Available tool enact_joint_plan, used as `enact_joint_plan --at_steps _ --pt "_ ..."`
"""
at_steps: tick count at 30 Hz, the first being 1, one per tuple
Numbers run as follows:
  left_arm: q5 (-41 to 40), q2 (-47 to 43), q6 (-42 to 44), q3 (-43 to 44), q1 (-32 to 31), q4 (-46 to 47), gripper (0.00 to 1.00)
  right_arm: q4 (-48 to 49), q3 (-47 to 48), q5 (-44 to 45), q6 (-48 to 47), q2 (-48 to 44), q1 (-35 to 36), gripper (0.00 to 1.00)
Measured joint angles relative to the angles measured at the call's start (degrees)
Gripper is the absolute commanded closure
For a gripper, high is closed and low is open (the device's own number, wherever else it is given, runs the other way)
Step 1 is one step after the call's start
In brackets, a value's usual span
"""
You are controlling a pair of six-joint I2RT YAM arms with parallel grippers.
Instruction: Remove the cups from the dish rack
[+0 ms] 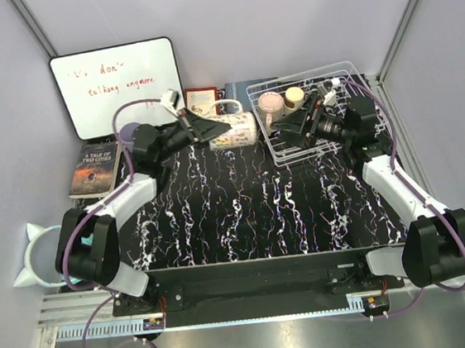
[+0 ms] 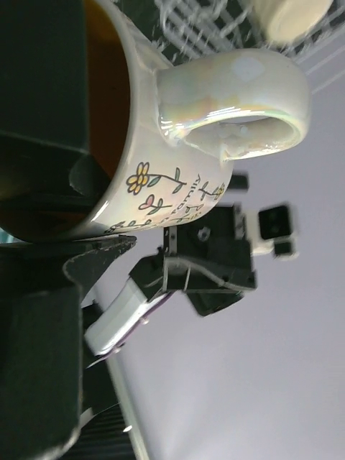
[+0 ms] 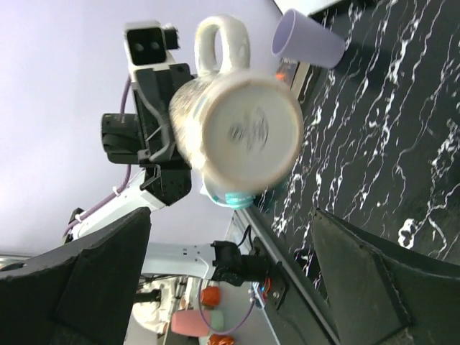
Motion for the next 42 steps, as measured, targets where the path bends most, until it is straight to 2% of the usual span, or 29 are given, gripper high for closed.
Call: enact_joint_plan --at_steps 5,7,9,12,16,22,28,32,42 --pt "-2.25 -5.51 4.44 -2.49 6.64 -8.87 1.0 -0.42 1.14 1.31 -1.31 -0.81 -0.68 0.0" --pt "-3.87 -8.41 8.98 -2.36 7.17 -16.74 1.0 -2.69 1.79 2.36 -2.93 -0.81 -0.68 0.0" --pt "-7.21 -11.61 15.93 0.59 7.06 -31.34 1.0 -7.19 3.28 4.74 -5.53 -0.74 -0.44 0.0" --pt "-16.7 -13.46 27.98 8.66 5.81 -52.85 1.0 -15.69 6.82 11.19 -10.8 -0.5 0.35 0.0" --pt "-32.41 -13.51 39.58 16.92 5.22 -73.59 1.0 -26.29 10.75 24.48 -18.53 -0.5 3.06 0.0" --pt "-53.51 -10.38 46.4 19.65 5.64 -92.96 1.0 -37.2 14.82 38.03 -24.87 1.51 4.83 0.0" --pt "-62.23 -7.41 46.47 14.29 5.66 -100.67 1.0 -41.81 15.15 43.36 -26.62 3.39 6.32 0.0" --pt "-66.01 -4.2 46.36 13.81 5.7 -101.81 1.0 -42.64 15.13 44.57 -27.1 3.39 6.56 0.0" --pt "-64.78 6.69 45.27 15.89 8.96 -98.84 1.0 -42.71 13.77 44.89 -27.34 3.37 6.6 0.0"
